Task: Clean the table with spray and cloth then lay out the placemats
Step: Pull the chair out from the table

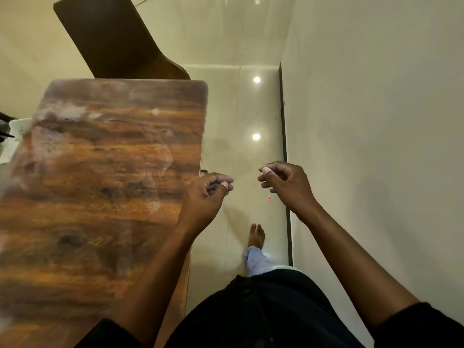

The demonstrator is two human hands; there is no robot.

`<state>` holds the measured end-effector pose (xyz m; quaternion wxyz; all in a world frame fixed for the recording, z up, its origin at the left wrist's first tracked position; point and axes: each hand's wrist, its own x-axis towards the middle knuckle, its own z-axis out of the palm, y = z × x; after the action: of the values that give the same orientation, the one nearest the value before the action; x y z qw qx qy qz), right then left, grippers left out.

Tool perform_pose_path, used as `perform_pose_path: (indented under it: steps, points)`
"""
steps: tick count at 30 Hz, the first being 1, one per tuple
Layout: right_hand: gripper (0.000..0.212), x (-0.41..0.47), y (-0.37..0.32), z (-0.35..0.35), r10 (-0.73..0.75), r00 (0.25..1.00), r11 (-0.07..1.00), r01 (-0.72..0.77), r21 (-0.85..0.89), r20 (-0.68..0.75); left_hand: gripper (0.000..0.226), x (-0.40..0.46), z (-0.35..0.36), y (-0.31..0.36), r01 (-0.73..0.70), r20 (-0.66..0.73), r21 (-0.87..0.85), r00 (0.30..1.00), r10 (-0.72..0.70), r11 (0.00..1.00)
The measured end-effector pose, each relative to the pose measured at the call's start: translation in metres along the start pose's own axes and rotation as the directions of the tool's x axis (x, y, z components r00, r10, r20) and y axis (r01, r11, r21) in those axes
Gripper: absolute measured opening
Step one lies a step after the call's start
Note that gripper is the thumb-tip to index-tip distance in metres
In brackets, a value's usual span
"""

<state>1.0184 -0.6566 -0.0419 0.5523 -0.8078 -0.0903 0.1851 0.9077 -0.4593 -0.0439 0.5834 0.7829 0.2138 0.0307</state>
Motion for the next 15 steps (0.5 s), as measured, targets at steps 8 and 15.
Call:
perform_pose_path:
  steps: [8,15]
  points:
    - [0.016,0.174,-0.052,-0.016,-0.046,0.991,0.998,0.051,-0.038,0.122,0.025,0.153,-0.01,0.046,0.071,-0.144,-0.045,0.987,-0.077,0.996]
    - [0.017,0.308,-0.085,-0.017,-0.113,0.98,0.987,0.129,-0.096,0.161,0.022,0.29,-0.02,0.062,-0.002,-0.182,-0.05,0.983,-0.007,0.999]
